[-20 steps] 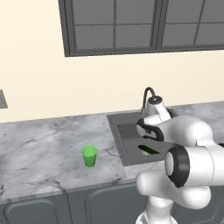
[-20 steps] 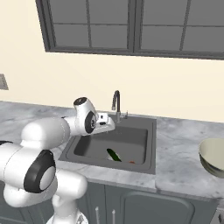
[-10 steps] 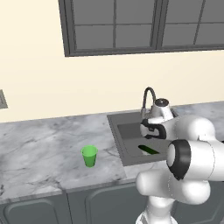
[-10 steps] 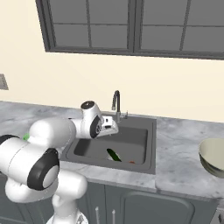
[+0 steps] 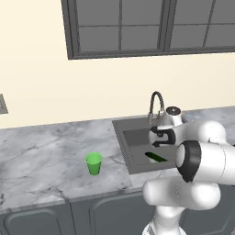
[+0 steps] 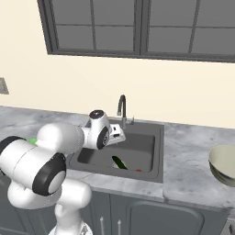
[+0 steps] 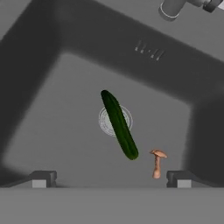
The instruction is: Remove the cucumber and mushroom from the sink. Then move the bowl and cup from the counter to the sink for washing.
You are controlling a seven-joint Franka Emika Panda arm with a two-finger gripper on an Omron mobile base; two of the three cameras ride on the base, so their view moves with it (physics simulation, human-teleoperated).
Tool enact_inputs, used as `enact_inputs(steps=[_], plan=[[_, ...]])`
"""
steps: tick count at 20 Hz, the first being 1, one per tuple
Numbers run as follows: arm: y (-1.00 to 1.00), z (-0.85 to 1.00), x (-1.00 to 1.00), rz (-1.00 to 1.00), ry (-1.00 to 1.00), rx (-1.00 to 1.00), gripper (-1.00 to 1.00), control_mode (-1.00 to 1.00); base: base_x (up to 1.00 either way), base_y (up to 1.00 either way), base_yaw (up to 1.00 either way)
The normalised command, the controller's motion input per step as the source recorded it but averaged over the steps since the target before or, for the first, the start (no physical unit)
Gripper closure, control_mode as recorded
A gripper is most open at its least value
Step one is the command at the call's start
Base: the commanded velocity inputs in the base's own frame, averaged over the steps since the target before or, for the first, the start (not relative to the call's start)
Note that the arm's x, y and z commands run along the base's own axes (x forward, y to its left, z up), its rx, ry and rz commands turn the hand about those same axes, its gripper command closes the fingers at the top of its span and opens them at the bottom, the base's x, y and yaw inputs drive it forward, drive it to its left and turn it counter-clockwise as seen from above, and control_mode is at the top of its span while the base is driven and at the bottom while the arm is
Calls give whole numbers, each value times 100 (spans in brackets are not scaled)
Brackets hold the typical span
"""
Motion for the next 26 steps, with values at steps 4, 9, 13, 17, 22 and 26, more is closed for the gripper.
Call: enact_inputs(steps=[4,9,13,17,22,26], plan=[[0,-14,12,3,-2,0,-100,-100,0,0,0],[0,-15,11,0,0,0,-100,-100,0,0,0],[0,-18,10,0,0,0,-100,-100,0,0,0],[0,-18,9,0,0,0,-100,-100,0,0,0],[0,-20,8,0,0,0,-100,-100,0,0,0],[1,-22,7,0,0,0,-100,-100,0,0,0]])
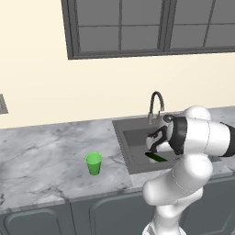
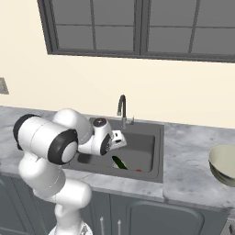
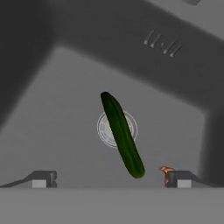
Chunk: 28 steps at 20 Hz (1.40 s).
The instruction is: Remove the cucumber and mushroom from the sink. Then move the bowl and cup from the counter to the sink for washing.
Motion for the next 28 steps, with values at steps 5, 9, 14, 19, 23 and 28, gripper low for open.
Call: enact_inputs(steps=[5,9,14,19,23,28], plan=[[2,-21,8,0,0,0,-100,-100,0,0,0],[0,-17,9,0,0,-1,-100,-100,0,0,0],[0,-13,13,0,0,0,-100,-100,0,0,0],[0,-14,15,0,0,0,-100,-100,0,0,0],[-1,-13,14,0,0,0,-100,-100,0,0,0],[-2,-13,14,0,0,0,-100,-100,0,0,0]])
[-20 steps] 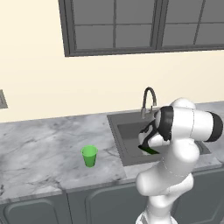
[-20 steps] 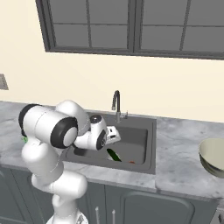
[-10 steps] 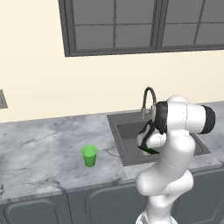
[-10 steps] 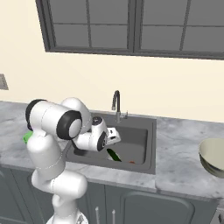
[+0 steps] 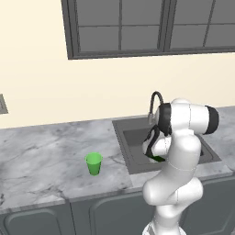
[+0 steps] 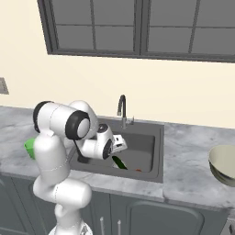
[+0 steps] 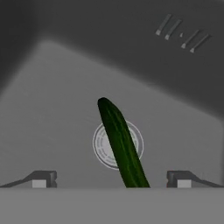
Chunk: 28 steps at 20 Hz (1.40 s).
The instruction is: Remove the cucumber and mushroom from the sink. Then move the bowl and cup from the counter to the sink for washing.
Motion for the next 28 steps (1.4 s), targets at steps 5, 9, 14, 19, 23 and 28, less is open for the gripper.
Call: enact_inputs(steps=[5,9,14,19,23,28], plan=[[-5,-13,15,0,0,0,-100,-100,0,0,0],[-9,-12,16,0,1,0,-100,-100,0,0,0],[-10,-12,15,0,0,0,-100,-100,0,0,0],[-9,-13,15,0,1,0,-100,-100,0,0,0],[-10,-14,14,0,3,0,-100,-100,0,0,0],[-5,-17,12,0,5,0,-100,-100,0,0,0]])
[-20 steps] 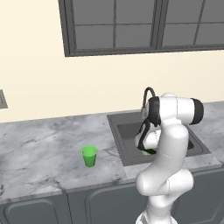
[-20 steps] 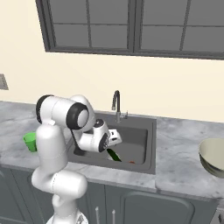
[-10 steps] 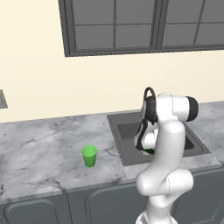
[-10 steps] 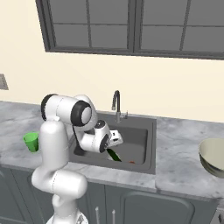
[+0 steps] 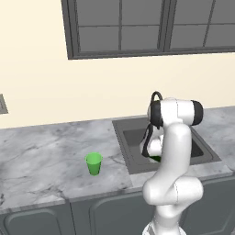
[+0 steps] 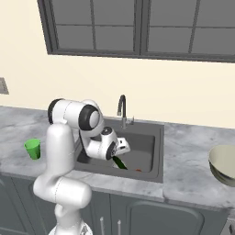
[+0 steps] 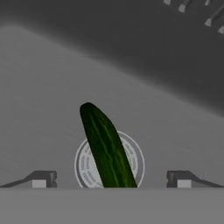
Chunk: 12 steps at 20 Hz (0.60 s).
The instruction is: Remove the cucumber and mushroom from the sink. Then move the bowl and cup from the counter to the sink for washing.
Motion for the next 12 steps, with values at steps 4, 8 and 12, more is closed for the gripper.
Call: enact_inputs(steps=[4,8,12], plan=[[-4,-19,13,0,7,0,-100,-100,0,0,0],[-3,-17,16,0,5,0,-100,-100,0,0,0],[-3,-17,16,0,5,0,-100,-100,0,0,0]])
